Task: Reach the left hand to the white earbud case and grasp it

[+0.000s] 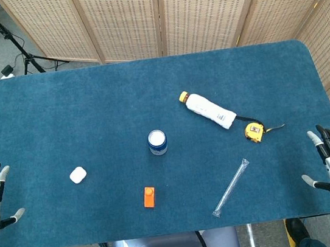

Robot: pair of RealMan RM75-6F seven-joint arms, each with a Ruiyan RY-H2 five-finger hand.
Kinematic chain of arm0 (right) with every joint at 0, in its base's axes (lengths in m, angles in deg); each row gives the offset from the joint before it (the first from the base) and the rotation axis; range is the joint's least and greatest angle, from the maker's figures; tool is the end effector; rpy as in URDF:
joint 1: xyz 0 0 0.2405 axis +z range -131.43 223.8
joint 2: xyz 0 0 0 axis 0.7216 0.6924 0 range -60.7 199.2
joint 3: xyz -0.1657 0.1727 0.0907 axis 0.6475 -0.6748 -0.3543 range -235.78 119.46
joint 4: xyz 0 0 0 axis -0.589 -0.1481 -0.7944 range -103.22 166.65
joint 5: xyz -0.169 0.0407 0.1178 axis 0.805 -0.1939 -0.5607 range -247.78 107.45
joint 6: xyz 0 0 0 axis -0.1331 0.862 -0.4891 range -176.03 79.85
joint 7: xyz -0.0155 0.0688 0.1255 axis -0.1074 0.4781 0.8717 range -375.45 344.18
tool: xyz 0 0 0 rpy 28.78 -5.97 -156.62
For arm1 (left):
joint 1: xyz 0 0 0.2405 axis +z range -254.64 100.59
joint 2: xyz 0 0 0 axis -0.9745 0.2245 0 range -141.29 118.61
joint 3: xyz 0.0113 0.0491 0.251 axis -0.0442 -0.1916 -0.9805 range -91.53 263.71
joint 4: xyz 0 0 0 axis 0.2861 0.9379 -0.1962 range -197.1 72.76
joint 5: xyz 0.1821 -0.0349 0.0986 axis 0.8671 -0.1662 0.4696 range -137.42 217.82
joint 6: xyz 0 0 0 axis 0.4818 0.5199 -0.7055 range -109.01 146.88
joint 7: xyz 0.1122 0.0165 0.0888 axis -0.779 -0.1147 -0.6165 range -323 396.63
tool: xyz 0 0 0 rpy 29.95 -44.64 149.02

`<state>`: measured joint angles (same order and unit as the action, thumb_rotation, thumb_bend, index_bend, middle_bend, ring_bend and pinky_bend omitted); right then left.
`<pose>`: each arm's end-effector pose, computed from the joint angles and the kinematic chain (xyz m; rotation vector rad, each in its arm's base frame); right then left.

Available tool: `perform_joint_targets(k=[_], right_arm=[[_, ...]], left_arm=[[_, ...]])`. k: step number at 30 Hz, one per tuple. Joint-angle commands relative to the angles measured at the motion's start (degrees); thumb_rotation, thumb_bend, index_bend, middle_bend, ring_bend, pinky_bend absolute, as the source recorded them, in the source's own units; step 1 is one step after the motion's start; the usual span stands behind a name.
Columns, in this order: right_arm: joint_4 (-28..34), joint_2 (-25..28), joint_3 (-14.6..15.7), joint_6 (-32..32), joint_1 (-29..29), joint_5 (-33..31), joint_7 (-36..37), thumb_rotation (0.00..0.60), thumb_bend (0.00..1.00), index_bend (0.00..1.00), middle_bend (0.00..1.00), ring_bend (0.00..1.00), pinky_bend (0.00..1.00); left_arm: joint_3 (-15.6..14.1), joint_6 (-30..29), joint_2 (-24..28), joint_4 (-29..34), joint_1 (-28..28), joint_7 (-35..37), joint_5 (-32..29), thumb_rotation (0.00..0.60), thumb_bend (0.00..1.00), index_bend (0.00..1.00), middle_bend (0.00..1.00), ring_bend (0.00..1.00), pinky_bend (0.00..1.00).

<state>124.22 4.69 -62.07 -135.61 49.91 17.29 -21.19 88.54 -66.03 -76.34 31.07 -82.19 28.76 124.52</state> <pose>-0.3059 -0.1783 0.1632 1.3878 -0.7945 0.8784 -0.3100 0.1808 0.1529 -1.4069 -0.8364 -0.8082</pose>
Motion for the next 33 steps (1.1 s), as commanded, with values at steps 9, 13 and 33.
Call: perform_joint_targets(k=[9, 13, 33], right_arm=[[-0.1, 0.1, -0.1, 0.4, 0.0, -0.4, 0.3, 0.6, 0.0, 0.0, 0.0, 0.0, 0.0], [0.0, 0.1, 0.1, 0.4, 0.0, -0.2, 0.1, 0.6, 0.0, 0.0, 0.0, 0.0, 0.0], [0.1, 0.6, -0.6, 0.8, 0.1, -1.4, 1.6, 0.6, 0.0, 0.0, 0.0, 0.0, 0.0]], left_arm=[[0.1, 1.1, 0.0, -0.3, -0.3, 0.3, -0.7, 0.6, 0.0, 0.0, 0.0, 0.0, 0.0], [-0.6, 6.4, 0.3, -0.5, -2.1, 2.8, -2.0, 0.6, 0.0, 0.0, 0.0, 0.0, 0.0], [-1.0, 29.2, -10.2, -20.9, -19.0, 8.6, 2.5, 0.6, 0.15, 0.14, 0.0, 0.0, 0.0]])
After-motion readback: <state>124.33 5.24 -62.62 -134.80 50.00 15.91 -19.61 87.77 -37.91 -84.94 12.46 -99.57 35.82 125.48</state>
